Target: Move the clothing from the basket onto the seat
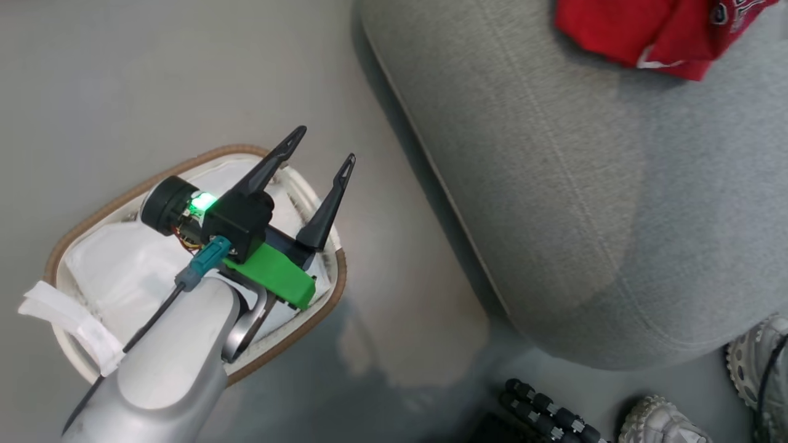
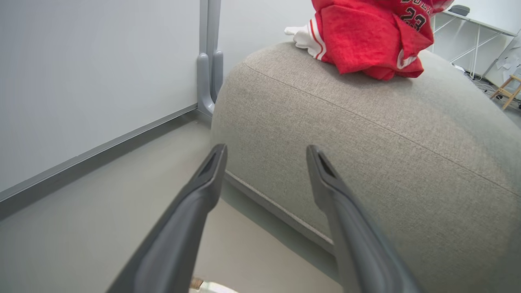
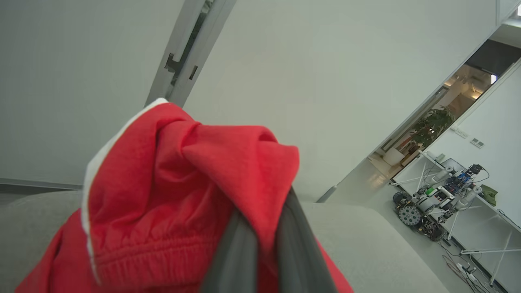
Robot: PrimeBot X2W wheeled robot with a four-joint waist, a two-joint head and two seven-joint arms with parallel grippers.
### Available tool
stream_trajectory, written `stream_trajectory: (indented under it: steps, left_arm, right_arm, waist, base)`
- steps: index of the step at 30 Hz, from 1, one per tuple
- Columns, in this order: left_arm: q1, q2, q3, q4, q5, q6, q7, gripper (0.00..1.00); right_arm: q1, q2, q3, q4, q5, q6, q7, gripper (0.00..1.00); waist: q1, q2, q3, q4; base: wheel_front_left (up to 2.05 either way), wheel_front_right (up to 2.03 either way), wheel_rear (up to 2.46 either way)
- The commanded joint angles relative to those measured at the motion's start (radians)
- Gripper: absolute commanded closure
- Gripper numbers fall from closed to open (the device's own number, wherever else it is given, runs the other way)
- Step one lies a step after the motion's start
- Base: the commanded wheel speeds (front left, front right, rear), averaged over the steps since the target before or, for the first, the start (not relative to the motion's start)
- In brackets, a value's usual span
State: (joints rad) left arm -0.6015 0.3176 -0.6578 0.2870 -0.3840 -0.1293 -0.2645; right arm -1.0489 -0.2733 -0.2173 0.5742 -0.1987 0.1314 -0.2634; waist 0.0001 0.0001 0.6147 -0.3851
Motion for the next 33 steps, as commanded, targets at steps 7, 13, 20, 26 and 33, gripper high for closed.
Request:
stream_trajectory:
  steps: [7,13,20,26,33]
  left_arm:
    - [-0.027,0.015,0.004,0.004,-0.015,-0.002,0.000,0.00]
    - [0.017,-0.002,0.034,0.027,-0.021,-0.002,0.000,0.00]
    - [0.094,-0.044,0.109,0.068,-0.017,-0.002,0.000,0.00]
    - [0.165,-0.080,0.170,0.091,-0.001,-0.002,0.000,0.00]
    - [0.228,-0.124,0.260,0.106,0.033,-0.002,0.000,0.00]
  right_arm:
    - [0.097,0.086,-0.131,0.095,-0.051,-0.001,-0.001,0.00]
    - [0.238,0.127,-0.171,0.028,-0.022,-0.001,-0.001,0.00]
    - [0.422,0.115,-0.142,-0.096,0.050,-0.001,-0.002,0.00]
    - [0.523,0.133,-0.084,-0.202,0.099,-0.001,-0.002,0.00]
    - [0.567,0.164,0.022,-0.238,0.170,-0.001,-0.002,0.00]
  waist:
    - [-0.0001,-0.0001,0.077,0.083]
    - [-0.0001,-0.0001,0.019,0.071]
    - [-0.0001,-0.0001,-0.110,0.074]
    - [-0.0001,-0.0001,-0.201,0.099]
    - [-0.0001,-0.0001,-0.278,0.163]
  base:
    - [0.00,0.00,0.00]
    - [0.00,0.00,0.00]
    - [0.00,0.00,0.00]
    - [0.00,0.00,0.00]
    - [0.00,0.00,0.00]
